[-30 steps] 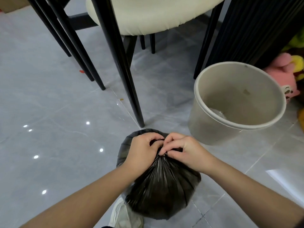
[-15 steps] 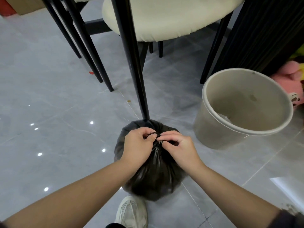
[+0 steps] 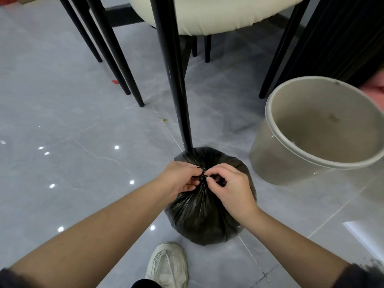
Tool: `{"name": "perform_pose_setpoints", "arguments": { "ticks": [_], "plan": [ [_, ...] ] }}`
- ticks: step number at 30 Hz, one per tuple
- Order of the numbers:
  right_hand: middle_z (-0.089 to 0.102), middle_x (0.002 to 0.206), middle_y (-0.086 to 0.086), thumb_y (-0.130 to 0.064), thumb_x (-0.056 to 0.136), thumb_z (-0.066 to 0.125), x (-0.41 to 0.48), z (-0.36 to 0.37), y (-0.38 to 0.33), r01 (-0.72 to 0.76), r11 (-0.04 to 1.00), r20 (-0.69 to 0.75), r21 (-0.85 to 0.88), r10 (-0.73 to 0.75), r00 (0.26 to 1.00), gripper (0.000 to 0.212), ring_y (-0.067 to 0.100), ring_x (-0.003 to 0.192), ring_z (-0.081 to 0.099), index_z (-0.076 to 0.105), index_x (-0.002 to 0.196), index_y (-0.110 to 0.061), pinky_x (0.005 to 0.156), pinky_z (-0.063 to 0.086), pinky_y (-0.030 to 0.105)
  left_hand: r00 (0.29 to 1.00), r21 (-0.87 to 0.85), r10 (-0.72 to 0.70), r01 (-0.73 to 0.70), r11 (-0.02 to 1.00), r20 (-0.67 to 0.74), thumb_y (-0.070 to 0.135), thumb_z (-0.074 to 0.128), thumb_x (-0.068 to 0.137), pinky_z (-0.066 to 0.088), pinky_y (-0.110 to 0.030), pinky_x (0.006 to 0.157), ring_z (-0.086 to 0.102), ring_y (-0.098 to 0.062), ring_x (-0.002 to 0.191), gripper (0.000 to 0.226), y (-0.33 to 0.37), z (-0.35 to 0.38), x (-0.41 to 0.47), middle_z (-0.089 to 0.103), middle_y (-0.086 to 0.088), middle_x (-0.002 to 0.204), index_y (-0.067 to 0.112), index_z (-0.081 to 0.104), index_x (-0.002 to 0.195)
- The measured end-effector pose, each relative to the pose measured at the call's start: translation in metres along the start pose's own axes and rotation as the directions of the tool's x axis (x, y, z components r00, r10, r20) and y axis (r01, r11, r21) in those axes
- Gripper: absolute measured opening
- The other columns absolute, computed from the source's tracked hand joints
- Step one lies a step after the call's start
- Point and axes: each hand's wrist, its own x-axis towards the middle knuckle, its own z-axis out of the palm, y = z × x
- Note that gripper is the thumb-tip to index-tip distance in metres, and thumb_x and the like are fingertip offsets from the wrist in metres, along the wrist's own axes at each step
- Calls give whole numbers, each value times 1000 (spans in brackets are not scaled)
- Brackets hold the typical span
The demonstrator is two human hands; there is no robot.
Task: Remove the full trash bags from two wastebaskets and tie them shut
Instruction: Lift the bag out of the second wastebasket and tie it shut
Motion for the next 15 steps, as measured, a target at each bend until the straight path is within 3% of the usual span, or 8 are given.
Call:
{"name": "perform_pose_setpoints", "arguments": {
  "ticks": [3,7,10,15],
  "plan": [
    [59,97,-12,-19,82,64,3,-6,4,146,967,142,-211,-117,983,8,3,81,54,69,88,-20,66,46,19,999,123,27,-31,992,41,8,63,88,49,-20,51,56,-11,56,7,-4,-4,8,59,-4,69,12,61,83],
    [59,106,-5,-21,78,61,12,-17,8,507,752,342,-421,-386,857,6,14,90,50,65,82,-20,70,44,31,971,426,164,-225,876,174,9,61,90,46,-15,44,56,-4,48,10,6,-11,21,62,-1,64,14,64,82],
    [65,101,-7,-17,82,58,24,-23,10,710,623,544,-330,-489,682,7,16,88,53,64,84,-18,71,44,29,929,510,193,-338,791,315,5,58,90,42,-14,41,53,0,40,15,14,-9,30,61,7,50,15,66,82],
    [66,85,-2,-14,86,51,42,-27,8,771,622,730,-139,-462,504,16,16,85,58,68,85,-15,75,49,28,898,582,151,-387,716,412,5,57,91,40,-14,42,54,0,41,13,17,-4,44,59,11,42,13,67,89]
  ]
}}
